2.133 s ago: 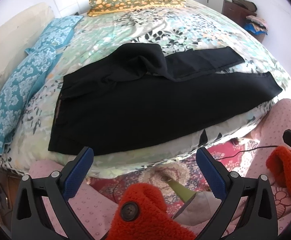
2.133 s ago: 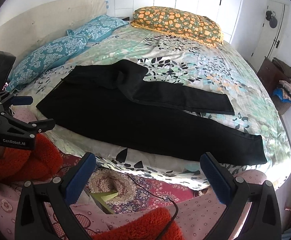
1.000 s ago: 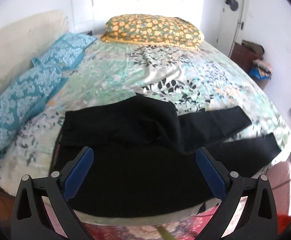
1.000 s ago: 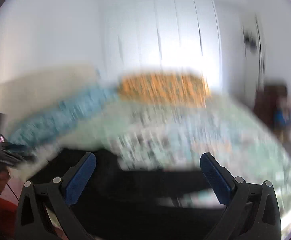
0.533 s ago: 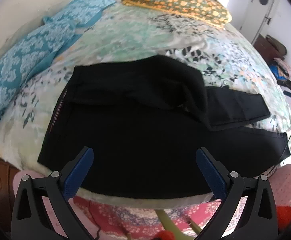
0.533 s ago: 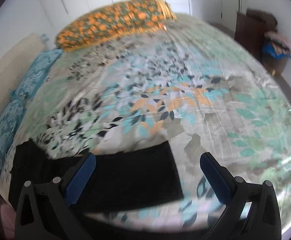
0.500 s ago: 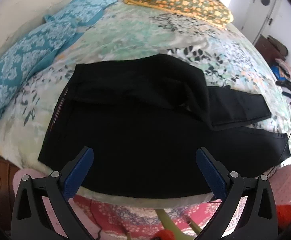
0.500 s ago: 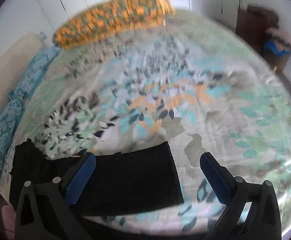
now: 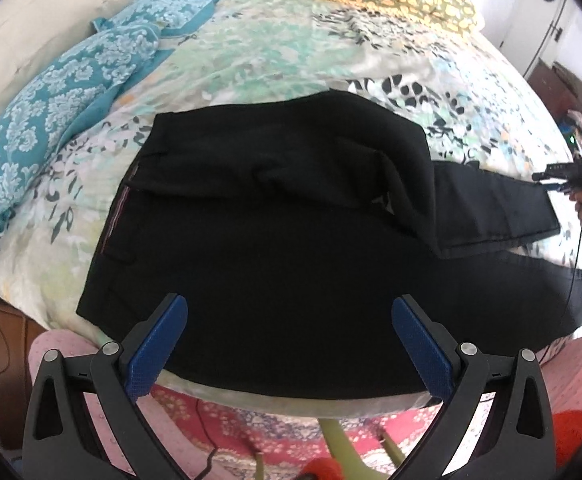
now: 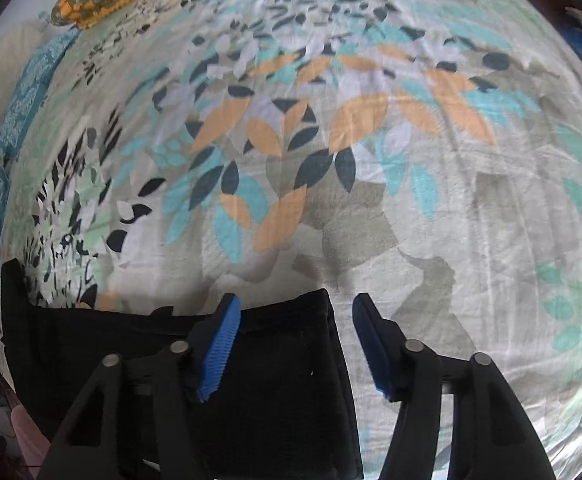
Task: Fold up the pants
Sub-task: 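Move the right gripper to the trouser leg hem and close on it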
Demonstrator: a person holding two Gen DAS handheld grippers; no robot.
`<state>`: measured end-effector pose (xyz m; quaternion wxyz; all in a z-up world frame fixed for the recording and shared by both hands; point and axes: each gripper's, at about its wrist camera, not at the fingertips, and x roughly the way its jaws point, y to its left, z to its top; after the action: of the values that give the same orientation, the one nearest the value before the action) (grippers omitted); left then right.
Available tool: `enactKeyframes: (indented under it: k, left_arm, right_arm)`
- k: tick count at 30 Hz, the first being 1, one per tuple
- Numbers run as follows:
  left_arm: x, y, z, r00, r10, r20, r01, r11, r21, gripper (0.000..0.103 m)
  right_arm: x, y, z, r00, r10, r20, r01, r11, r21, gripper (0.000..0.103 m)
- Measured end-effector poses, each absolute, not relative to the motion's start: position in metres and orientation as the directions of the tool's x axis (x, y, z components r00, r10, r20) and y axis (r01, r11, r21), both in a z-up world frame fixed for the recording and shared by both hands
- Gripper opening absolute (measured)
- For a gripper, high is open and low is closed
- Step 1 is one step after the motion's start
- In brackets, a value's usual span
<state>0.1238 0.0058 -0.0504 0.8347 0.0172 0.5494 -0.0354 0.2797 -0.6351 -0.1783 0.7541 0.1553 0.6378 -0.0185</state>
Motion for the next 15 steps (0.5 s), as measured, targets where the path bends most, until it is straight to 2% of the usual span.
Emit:
enactKeyframes:
  k: [4,5,6,11,15]
  left_arm:
    - [0.127,-0.002,-0.055,0.383,-0.027,-0.924,0.096,0.995,0.010,0.102]
    - [0.128,-0.004,-0.057,0.381,-0.024,-0.924,0.100,0.995,0.015,0.102]
    - [0.129,-0.006,-0.059,0.377,-0.022,-0.926,0.103,0.994,0.019,0.102]
    - [0.134,-0.015,-0.066,0.353,-0.021,-0.935,0.116,0.993,0.021,0.102]
    - [0.136,-0.023,-0.064,0.359,-0.009,-0.933,0.128,0.991,0.040,0.102]
  right_arm:
    - [0.281,-0.633,-0.180,0.141,0.189,-0.972,0.211,0.953,0.216,0.030]
    - [0.281,-0.633,-0.177,0.136,0.176,-0.975,0.198,0.959,0.201,0.018]
    - [0.281,-0.632,-0.174,0.137,0.164,-0.977,0.182,0.965,0.188,0.015]
    - [0.286,-0.636,-0.125,0.269,0.088,-0.959,0.113,0.986,0.122,0.014]
    - [0.295,-0.670,-0.073,0.438,-0.103,-0.893,0.190,0.982,-0.020,0.014]
